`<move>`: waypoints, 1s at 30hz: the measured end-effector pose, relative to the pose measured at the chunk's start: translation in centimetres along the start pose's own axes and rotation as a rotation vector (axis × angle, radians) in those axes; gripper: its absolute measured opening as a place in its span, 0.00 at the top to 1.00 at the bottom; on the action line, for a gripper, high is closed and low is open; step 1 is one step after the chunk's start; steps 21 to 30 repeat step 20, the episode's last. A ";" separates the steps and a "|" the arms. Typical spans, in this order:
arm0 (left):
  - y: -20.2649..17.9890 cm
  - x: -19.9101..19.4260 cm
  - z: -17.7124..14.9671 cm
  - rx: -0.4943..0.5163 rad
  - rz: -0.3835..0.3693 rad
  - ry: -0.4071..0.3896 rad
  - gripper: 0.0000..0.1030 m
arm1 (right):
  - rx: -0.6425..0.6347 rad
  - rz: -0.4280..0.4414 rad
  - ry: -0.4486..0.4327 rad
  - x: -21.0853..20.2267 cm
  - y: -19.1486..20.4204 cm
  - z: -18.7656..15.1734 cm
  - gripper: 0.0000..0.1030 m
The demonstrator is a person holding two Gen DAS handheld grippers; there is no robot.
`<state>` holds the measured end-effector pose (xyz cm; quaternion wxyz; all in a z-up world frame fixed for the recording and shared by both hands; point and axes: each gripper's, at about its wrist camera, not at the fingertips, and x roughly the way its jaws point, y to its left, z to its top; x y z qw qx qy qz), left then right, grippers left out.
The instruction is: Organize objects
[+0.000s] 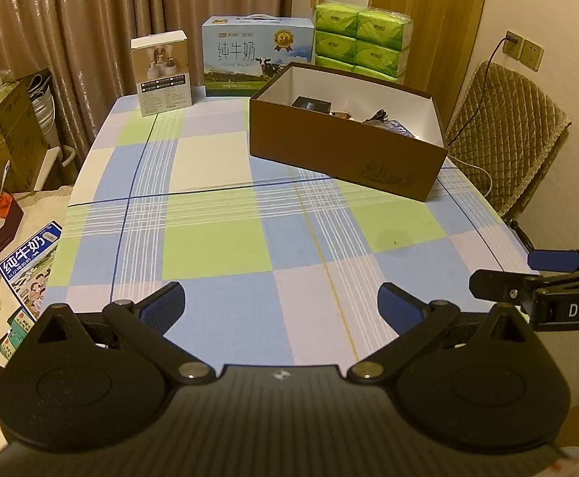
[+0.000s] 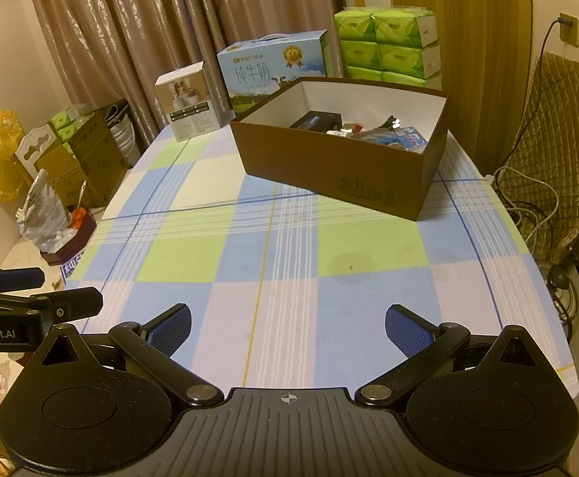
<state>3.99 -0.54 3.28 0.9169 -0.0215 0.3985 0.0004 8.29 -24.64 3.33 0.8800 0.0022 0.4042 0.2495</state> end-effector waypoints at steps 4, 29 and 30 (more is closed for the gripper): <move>0.1 0.1 0.1 -0.001 0.000 0.002 0.01 | -0.001 -0.001 0.004 0.1 0.1 0.0 0.02; 0.3 0.8 0.7 -0.005 0.014 -0.006 0.01 | -0.010 -0.008 0.016 1.1 0.3 0.6 0.02; 0.3 0.8 0.7 -0.005 0.014 -0.006 0.01 | -0.010 -0.008 0.016 1.1 0.3 0.6 0.02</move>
